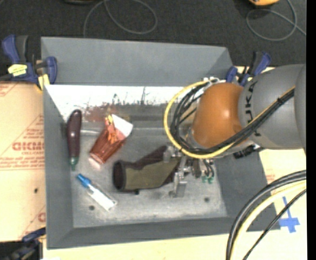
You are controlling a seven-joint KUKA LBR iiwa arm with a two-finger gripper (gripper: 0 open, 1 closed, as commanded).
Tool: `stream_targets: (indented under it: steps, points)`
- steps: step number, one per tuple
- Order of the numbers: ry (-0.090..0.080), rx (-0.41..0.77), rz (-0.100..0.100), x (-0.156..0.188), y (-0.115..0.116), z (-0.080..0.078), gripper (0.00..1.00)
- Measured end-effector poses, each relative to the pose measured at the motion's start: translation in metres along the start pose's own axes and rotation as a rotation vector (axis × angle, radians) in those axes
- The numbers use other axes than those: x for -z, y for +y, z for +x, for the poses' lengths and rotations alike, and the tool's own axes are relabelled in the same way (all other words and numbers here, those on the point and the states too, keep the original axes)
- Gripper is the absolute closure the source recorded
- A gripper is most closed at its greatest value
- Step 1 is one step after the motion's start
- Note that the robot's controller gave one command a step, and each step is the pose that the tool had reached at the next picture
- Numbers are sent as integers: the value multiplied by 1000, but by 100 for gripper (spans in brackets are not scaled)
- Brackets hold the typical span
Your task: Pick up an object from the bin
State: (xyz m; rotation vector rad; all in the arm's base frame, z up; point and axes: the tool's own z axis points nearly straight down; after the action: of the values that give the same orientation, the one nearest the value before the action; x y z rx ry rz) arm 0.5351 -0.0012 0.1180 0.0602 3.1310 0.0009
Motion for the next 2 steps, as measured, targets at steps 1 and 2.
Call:
stream_targets:
  steps: [1,2]
  points:
    - [3,47,1,-47,10,-13,100]
    - [3,47,1,-47,10,-13,100]
